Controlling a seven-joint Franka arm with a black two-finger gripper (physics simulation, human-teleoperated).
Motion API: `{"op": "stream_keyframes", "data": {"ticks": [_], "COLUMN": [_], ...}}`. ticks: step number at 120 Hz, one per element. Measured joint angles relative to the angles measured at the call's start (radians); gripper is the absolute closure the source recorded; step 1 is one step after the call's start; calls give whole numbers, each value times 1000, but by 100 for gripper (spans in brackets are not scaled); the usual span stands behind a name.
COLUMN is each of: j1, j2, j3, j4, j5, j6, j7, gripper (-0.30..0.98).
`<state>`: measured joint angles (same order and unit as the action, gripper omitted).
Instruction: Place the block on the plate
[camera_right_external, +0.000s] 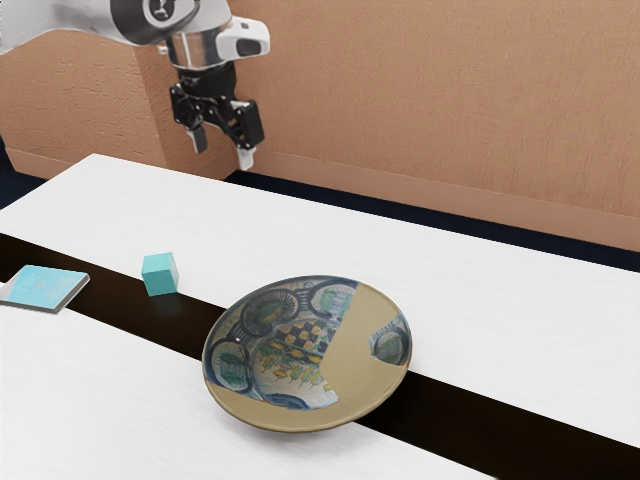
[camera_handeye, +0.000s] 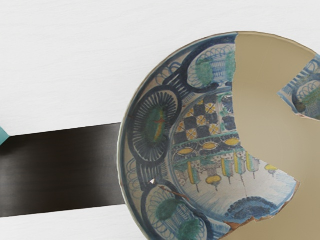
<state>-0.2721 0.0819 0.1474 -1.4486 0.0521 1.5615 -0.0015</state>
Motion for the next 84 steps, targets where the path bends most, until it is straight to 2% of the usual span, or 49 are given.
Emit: {"op": "stream_keyframes", "data": {"ticks": [12,19,37,49,63,84], "j1": [-16,-23,174,251,315,388], "j2": [16,68,289,400,468,501], "j3": [18,64,85,84,90,96], "j4": [-8,-16,-6,23,29,8], "j5": [0,-4,-99,-154,-198,-221], "j6": [6,27,142,213,280,334], "j7": [0,1,-2,-4,-5,-6], "gripper": [0,0,0,0,0,0]}}
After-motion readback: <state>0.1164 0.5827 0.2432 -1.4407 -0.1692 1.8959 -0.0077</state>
